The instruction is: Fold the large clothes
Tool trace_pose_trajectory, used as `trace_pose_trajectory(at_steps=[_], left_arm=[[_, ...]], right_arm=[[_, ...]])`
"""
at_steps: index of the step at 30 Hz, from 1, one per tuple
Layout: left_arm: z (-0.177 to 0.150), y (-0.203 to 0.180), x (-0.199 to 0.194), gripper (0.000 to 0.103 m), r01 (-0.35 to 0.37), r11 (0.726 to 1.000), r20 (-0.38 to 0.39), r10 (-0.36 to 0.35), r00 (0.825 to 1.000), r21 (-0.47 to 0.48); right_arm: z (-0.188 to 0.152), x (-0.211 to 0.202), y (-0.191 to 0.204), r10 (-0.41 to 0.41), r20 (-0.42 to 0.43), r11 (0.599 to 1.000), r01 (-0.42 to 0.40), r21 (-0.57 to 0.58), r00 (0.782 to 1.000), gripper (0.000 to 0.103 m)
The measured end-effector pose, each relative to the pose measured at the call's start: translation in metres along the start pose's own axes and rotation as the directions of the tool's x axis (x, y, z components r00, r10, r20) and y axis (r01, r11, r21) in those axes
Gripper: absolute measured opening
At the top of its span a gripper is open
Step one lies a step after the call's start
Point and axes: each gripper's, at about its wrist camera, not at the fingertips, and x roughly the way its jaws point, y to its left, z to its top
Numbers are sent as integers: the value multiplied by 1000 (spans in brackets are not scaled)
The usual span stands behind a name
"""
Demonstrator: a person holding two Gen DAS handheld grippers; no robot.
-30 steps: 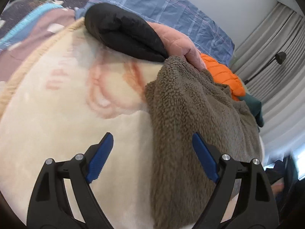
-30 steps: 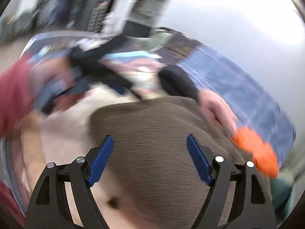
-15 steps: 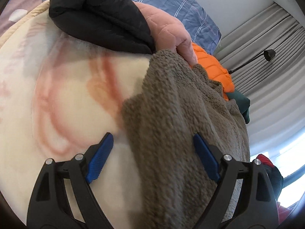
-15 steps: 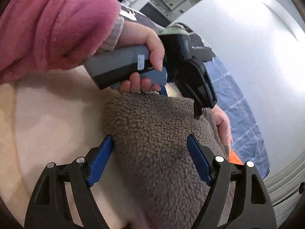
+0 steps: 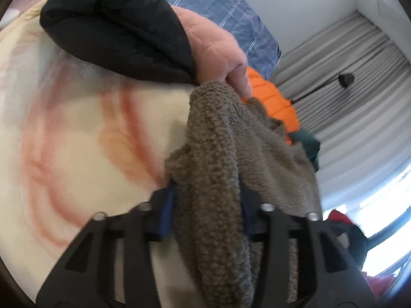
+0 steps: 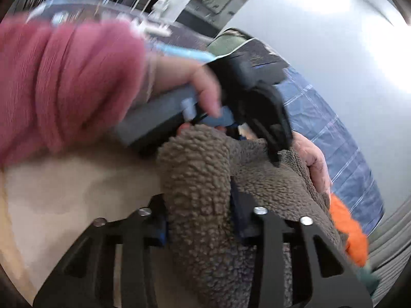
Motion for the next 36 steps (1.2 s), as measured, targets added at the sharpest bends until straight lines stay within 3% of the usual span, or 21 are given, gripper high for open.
trace_pose_trajectory(at_steps=[3,9,16,24,29,34,36], left_arm=[[3,-15,-7,31,-22,1000,11,22,1000,1],[18,-72,-37,29,39,998,85,-42,996,44],[39,-164,-34,29,61,986,100,-77,992,156],[47,-291,28,29,2,945,61,-23,998,326],[38,-361,101,29,-20,900,-14,28,1000,435],[7,-414,188,29,-34,836,-116,116,986,547],[-13,-429,228,30,-42,797,-155,168,973,603]], right_arm=[[5,-18,-23,18,47,994,-23,105,999,31],[6,-66,-75,-15,164,964,-30,266,986,30],[-18,-129,-142,-74,258,879,-59,472,963,28],[-90,-193,-219,-163,318,707,-115,698,934,28],[-159,-227,-261,-223,316,568,-141,811,922,28],[-227,-247,-275,-270,268,434,-131,891,925,27],[-261,-251,-279,-288,235,356,-124,926,928,27]])
